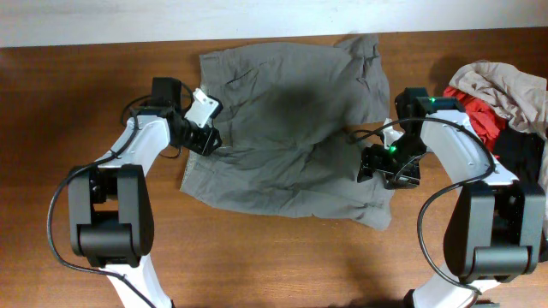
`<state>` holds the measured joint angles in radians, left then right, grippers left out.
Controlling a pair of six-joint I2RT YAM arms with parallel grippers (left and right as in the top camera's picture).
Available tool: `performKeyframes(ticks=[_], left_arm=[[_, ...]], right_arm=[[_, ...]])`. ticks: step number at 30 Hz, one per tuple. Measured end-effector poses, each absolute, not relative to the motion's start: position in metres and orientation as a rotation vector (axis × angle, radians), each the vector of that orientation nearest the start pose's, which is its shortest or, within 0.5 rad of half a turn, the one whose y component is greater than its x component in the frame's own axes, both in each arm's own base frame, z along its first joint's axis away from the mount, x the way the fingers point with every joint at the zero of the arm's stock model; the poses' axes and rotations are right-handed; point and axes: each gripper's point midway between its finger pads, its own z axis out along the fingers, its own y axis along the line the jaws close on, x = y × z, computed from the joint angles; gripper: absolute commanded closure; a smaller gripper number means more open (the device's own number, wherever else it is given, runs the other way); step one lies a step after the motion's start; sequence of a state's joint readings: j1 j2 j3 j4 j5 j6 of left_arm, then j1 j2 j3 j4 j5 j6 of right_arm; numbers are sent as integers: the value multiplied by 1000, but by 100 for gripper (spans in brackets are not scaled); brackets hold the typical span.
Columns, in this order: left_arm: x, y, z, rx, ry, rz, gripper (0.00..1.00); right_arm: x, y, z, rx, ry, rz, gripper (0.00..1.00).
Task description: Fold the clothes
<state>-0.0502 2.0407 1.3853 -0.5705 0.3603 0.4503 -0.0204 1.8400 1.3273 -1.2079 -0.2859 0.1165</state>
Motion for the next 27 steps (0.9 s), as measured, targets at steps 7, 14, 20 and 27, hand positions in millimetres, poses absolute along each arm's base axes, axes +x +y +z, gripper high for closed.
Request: performKeyframes(ticks=[7,14,20,27], left_arm=[[461,-95,22,697,2552,-461,47],[465,-105,9,654,2543,-552,47],[465,-116,10,621,2525,-649,72],[466,-119,10,569,2542,-703,99]], right_arm=[[302,42,63,257,3246,457,23],[302,42,63,260,3246,457,23],[302,42,63,260,3246,457,23],[302,42,63,261,3246,457,23]])
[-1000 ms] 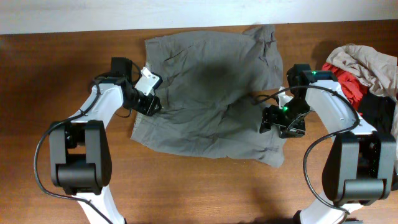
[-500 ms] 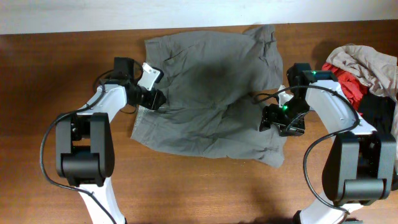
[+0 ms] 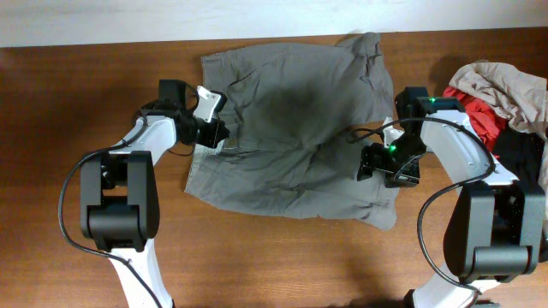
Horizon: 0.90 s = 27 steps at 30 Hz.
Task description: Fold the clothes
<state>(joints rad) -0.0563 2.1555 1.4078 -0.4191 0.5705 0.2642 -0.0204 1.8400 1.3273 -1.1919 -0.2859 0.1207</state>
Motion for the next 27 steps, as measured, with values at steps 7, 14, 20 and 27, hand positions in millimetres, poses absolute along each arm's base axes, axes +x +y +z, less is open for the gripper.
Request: performKeyframes(ticks=[7,14,20,27], left_arm=[[484,-115,39,541,2492,-685,99],[508,-97,108,526,2362,-527,99],[526,-68,111,461,2363,-285,99],[532,-49,85,415,2422,-172,99]], right_arm=[[302,42,63,260,3246,457,23],[304,42,63,258,3239,457,22],[304,42,63,257,3239,456,22],[300,42,64,263,3255,458,21]])
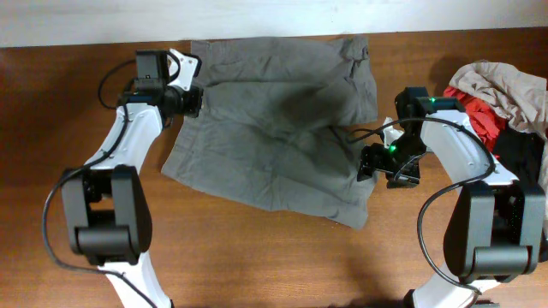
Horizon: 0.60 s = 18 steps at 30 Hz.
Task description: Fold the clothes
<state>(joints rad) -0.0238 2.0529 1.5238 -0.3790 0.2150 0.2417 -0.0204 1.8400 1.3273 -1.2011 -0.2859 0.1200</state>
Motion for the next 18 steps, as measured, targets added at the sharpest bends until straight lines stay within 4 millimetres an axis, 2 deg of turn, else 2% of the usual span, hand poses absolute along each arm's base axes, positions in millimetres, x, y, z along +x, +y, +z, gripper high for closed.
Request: performKeyframes(ticks=[3,6,8,11,12,14,15,18], left_arm=[[530,-45,54,407,2486,-159,99],[526,-41,32,387,2538,-146,98],[525,-38,28,367,2553,-137,98],[525,-35,27,353,2561,-129,98],[524,-34,26,350,2567,-129,98],[522,-32,25,343,2578,-127,98],[521,-31,25,340,2580,-127,98],[521,-30,24,337,2585,-123,98]], right_arm=[[296,42,64,264,3270,459,18],[290,43,65,268,3295,460,16],[285,43,66,272,3317,462,8],[275,43,69,279,3359,465,9],[274,43,69,282,3363,465,10],[276,43,66,302,3349,462,21],[280,43,61,309,3330,460,34],[288,47,42,345,3269,496,41]])
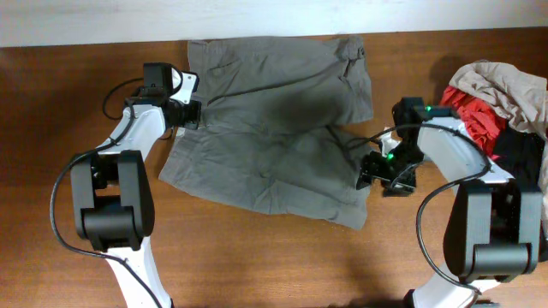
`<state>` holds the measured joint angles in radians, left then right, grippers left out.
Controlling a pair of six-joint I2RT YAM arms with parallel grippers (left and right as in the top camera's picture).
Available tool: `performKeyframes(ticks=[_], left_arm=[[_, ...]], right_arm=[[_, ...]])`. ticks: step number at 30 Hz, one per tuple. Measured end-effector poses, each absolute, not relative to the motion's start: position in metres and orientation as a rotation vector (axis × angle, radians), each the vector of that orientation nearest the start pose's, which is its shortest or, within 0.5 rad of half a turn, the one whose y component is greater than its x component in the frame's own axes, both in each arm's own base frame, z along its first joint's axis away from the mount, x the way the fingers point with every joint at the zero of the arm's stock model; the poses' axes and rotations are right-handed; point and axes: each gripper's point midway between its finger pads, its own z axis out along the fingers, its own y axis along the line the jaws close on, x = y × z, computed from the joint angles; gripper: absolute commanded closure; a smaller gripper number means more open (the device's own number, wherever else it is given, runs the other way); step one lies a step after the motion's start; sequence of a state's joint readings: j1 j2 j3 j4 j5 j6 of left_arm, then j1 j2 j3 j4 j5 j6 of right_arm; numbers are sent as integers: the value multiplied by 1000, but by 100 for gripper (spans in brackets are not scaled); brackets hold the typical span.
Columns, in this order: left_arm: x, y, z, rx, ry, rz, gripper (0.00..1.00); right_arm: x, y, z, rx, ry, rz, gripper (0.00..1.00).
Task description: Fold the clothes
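Grey-green shorts (274, 120) lie spread flat on the wooden table, waistband at the right and legs at the left. My left gripper (190, 113) is on the shorts' left edge and looks shut on the cloth there. At the right, my right gripper (373, 177) sits low, just touching the shorts' near right edge. From above its fingers are too dark to show their state.
A heap of other clothes (501, 103) in beige, red and black lies at the far right, beside the right arm. The table's far edge (86, 44) meets a white wall just behind the shorts.
My left gripper has shifted slightly nearer along the shorts' left edge. The right gripper has dropped a little toward the near right edge. The shorts lie much as before, somewhat flatter.
The shorts first lay rumpled mid-table, left gripper at their left edge and right gripper over the right side. Then the left gripper stood farther back and left, with the shorts shifted left and back from under the right gripper. They now lie flatter.
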<state>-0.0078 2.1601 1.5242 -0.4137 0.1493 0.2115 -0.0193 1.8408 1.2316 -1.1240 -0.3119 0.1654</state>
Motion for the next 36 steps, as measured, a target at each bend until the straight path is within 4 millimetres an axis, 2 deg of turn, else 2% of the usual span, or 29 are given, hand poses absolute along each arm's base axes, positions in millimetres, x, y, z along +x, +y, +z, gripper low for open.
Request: performKeyframes(ticks=[1,2,3,4,6,11,13,18,22,26,28,29,31,32,33,36], left_arm=[[520,-30,24,337,2587,-123,98],[520,-29,24,337,2589,-123,98],[519,-29,23,336,2593,-122,98],[519,-29,23,336,2593,-122,98],[519,-29,23,336,2594,-119,98],[519,-29,23,336,2595,-119,98],[519,-29,23,336,2594,-119,98],[519,-29,23,336,2595,-119,98],[519,-29,23,335,2595,-119,98],[519,-29,23,336,2595,-119,98],[519,-29,23,335,2595,-119,98],[519,-29,23,336,2595,-119,98],[519,-29,23,336,2595,-119,98],[518,-29,23,335,2597,-119,98],[518,-29,23,335,2597,-120,98],[519,-29,23,335,2596,-119,98]], right_arm=[[289,49,37,351,3254,517,44],[289,52,31,372,3241,540,56],[289,54,27,389,3230,559,81],[290,56,23,410,3216,575,89],[293,60,21,417,3193,621,96],[296,72,30,399,3168,748,96],[303,74,39,350,3141,765,96],[342,71,83,208,2979,715,96],[387,62,120,118,2799,608,96],[413,56,131,84,2692,546,96],[417,54,132,80,2675,525,96],[417,53,132,81,2678,517,89],[403,50,125,119,2746,505,50],[393,48,121,133,2791,500,40],[381,47,117,170,2844,503,23],[346,37,108,278,2996,477,13]])
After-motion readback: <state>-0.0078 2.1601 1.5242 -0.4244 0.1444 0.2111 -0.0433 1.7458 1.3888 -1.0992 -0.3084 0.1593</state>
